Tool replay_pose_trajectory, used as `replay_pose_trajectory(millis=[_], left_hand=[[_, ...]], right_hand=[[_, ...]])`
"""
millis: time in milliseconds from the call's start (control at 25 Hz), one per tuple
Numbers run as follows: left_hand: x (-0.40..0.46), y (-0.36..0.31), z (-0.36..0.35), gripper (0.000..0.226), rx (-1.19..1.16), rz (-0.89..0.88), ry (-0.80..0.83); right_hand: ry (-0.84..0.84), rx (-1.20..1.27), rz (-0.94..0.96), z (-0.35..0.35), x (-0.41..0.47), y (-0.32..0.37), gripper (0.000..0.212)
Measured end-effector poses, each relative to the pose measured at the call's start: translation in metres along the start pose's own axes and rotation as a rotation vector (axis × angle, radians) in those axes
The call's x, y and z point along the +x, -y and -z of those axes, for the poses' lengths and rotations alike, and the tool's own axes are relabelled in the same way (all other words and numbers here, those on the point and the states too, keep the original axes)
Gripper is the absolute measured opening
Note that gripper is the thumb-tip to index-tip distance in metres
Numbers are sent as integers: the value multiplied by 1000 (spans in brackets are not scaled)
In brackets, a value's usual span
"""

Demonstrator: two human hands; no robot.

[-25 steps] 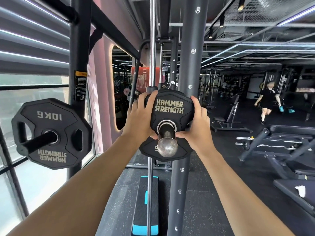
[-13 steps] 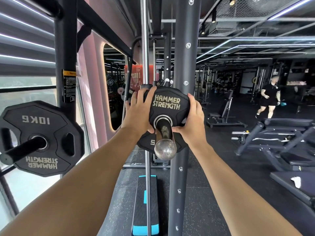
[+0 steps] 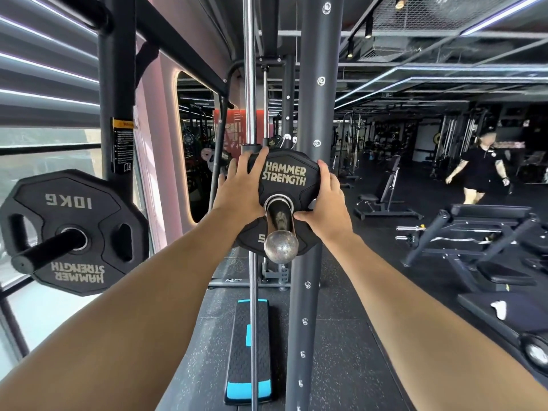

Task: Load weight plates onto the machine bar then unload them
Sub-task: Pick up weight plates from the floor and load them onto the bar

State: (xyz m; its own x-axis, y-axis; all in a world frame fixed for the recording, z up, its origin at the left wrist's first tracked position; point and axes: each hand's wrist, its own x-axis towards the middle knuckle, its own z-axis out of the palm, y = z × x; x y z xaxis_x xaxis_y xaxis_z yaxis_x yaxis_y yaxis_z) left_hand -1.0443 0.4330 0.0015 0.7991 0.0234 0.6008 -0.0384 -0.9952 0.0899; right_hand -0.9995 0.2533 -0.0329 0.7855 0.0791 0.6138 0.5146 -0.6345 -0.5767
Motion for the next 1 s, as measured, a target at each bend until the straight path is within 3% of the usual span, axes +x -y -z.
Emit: replay_pose_trajectory(millis=[120,240,400,560,760,1000], left_hand=[[-23,-5,18,109,6,85,95],[-62,-4,39,77,24,114,19],[-119,6,78,64,164,90,-68],[-180,25,110,66,257,144,-153],[-269,42,126,66,272,242,-188],[-368,93,109,71,310,504,-67]], right_hand=[[57,-58,13,19,-1,11,96],[2,23,182,34,-20,41,65],[32,76,374,39,-68,97,39],[96,58,556,25,-118,132,44],[193,126,631,-6,-171,146,56],[403,163,623,-84,-239,149,64]])
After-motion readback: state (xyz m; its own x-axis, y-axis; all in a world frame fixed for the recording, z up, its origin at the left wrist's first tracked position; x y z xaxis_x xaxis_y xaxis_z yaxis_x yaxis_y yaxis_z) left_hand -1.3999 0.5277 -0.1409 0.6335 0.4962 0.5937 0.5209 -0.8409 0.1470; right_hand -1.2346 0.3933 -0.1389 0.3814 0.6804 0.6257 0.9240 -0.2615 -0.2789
